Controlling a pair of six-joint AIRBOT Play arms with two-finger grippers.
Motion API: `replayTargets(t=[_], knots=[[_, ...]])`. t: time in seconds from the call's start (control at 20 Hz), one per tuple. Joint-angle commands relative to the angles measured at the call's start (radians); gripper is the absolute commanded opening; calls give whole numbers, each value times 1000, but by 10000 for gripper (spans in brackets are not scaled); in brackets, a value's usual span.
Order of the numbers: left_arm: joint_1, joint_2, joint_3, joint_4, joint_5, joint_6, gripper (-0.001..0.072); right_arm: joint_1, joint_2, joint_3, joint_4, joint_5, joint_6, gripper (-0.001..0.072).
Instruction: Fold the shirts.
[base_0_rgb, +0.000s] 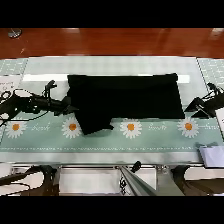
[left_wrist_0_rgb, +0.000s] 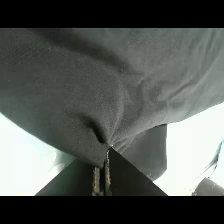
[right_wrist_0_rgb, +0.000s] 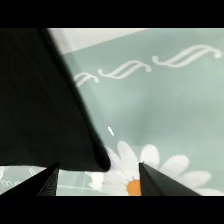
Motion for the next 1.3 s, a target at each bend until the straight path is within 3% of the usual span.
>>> replayTargets(t=[0.0, 0.15, 0.2, 0.3, 0.35, 0.4, 0.45, 0.6, 0.75, 0.85, 1.05, 1.25], knots=[[2, 5, 1, -2, 0, 0, 25, 1, -1, -93, 85, -78, 6, 578], [2, 5, 1, -2, 0, -1, 25, 1, -1, -163, 163, -143, -2, 574], [1, 5, 1, -2, 0, -1, 25, 2, -1, -169, 181, -154, -2, 518], [-8, 5, 1, -13, 3, 0, 25, 22, -1, -168, 195, -163, -6, 372], [-12, 5, 2, -13, 3, 0, 25, 39, 0, -168, 192, -163, -11, 242], [-14, 5, 2, -13, 3, 0, 25, 55, 0, -164, 189, -151, -25, 57], [-14, 8, 8, -13, -3, 13, 24, 69, 2, -150, 188, -130, -43, 33], [-13, 94, 48, -12, -9, 26, 22, 103, 72, -54, 189, -57, -88, 31], [-12, 293, 163, 8, -8, 24, 22, 110, 238, 122, 210, -38, -87, 32], [3, 458, 297, 34, -2, -20, 23, 109, 374, 250, 254, -101, -45, 31], [36, 714, 612, 152, 86, -19, 23, 110, 622, 508, 341, -288, -10, 32], [35, 858, 873, 321, 122, -20, 23, 110, 823, 679, 277, -397, 108, 31]])
